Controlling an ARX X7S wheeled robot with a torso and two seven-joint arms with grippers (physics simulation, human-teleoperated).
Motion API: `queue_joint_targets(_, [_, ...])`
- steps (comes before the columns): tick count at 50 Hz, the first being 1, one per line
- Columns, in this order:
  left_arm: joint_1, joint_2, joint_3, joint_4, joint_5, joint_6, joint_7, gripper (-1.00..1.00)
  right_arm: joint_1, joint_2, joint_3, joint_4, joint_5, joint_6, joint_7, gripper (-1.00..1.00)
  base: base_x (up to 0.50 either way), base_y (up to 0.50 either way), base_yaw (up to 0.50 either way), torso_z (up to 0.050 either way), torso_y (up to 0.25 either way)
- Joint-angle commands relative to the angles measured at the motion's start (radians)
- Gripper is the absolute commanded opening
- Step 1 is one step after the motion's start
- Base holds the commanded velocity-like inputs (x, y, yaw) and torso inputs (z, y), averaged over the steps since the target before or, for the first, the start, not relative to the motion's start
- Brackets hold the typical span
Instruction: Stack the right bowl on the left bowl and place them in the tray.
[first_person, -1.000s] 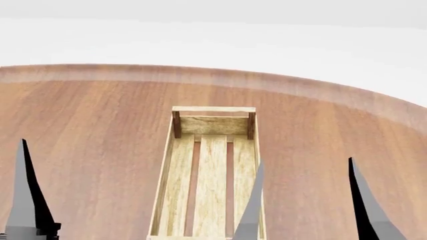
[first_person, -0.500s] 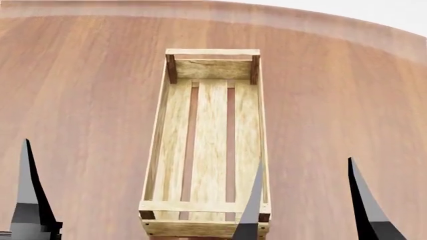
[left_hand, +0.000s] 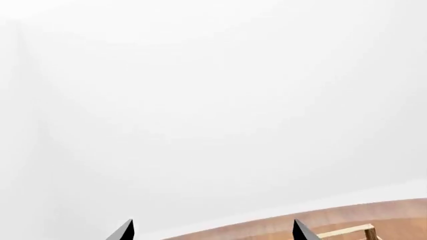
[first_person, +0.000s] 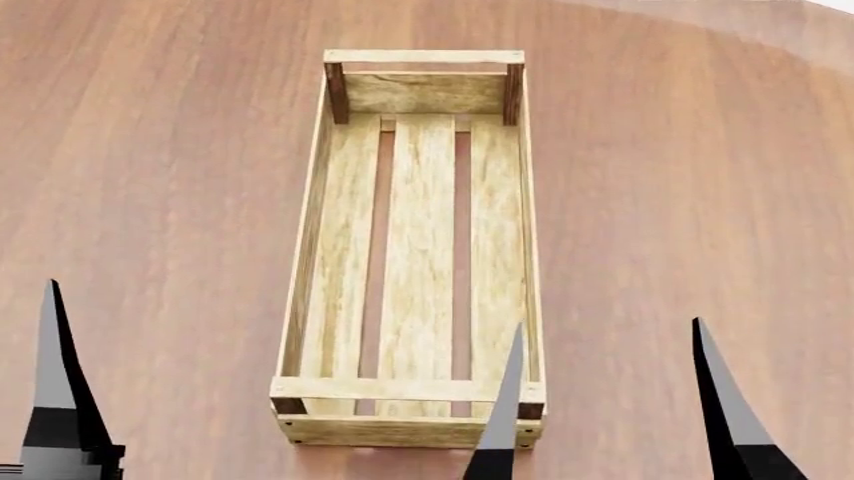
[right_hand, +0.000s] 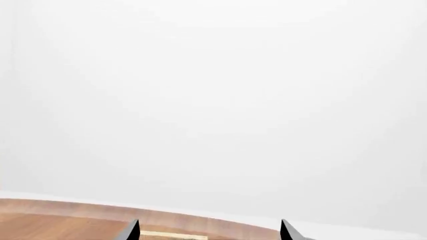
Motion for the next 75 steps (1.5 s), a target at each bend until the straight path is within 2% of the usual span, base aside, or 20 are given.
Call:
queue_joint_targets(1, [-0.004, 0.015, -0.022, -0.018, 0.017, 0.003, 0.014, 1.0, -0.001, -0.014, 0.017, 0.005, -0.018, -0.009, -0.018, 1.0, 0.0, 0.0, 0.0, 0.0, 0.0])
queue_joint_targets(9, [0.0, 0.006, -0.07, -0.028, -0.071, -0.074, 0.036, 1.0, 0.001, -0.01, 0.017, 0.001, -0.014, -0.003, -0.015, 1.0, 0.0, 0.0, 0.0, 0.0, 0.0])
queue_joint_targets(18, [0.053, -0.013, -0.234, -0.024, -0.251, -0.214, 0.056, 1.0, 0.0, -0.007, 0.013, 0.0, -0.017, -0.002, -0.011, 1.0, 0.0, 0.0, 0.0, 0.0, 0.0])
queue_joint_targets(22, [0.072, 0.024, -0.365, -0.071, -0.424, -0.271, 0.061, 1.0, 0.001, -0.005, 0.011, -0.005, -0.02, 0.003, -0.009, 1.0, 0.0, 0.0, 0.0, 0.0, 0.0])
queue_joint_targets(27, [0.084, 0.011, -0.42, -0.075, -0.465, -0.318, 0.049, 1.0, 0.002, -0.003, 0.01, -0.005, -0.022, 0.004, -0.007, 1.0, 0.0, 0.0, 0.0, 0.0, 0.0])
queue_joint_targets(33, [0.098, 0.005, -0.431, -0.073, -0.495, -0.362, 0.046, 1.0, 0.002, -0.001, 0.007, -0.006, -0.023, 0.003, -0.005, 1.0, 0.0, 0.0, 0.0, 0.0, 0.0])
queue_joint_targets(40, [0.09, 0.043, -0.45, -0.112, -0.611, -0.438, 0.048, 1.0, 0.005, 0.001, 0.005, -0.011, -0.022, 0.01, -0.003, 1.0, 0.0, 0.0, 0.0, 0.0, 0.0])
queue_joint_targets(44, [0.095, 0.045, -0.442, -0.121, -0.621, -0.45, 0.049, 1.0, 0.005, 0.002, 0.004, -0.005, -0.022, 0.007, -0.002, 1.0, 0.0, 0.0, 0.0, 0.0, 0.0])
queue_joint_targets(48, [0.094, 0.064, -0.487, -0.142, -0.683, -0.505, 0.018, 1.0, 0.007, 0.004, 0.003, -0.009, -0.024, 0.009, 0.0, 1.0, 0.0, 0.0, 0.0, 0.0, 0.0])
queue_joint_targets(61, [0.088, 0.082, -0.483, -0.191, -0.771, -0.571, 0.026, 1.0, 0.008, 0.007, -0.004, 0.002, -0.026, 0.004, 0.003, 1.0, 0.0, 0.0, 0.0, 0.0, 0.0])
queue_joint_targets(75, [0.091, 0.091, -0.474, -0.287, -0.743, -0.533, 0.035, 1.0, 0.009, 0.012, -0.008, 0.005, -0.027, 0.001, 0.008, 1.0, 0.0, 0.0, 0.0, 0.0, 0.0])
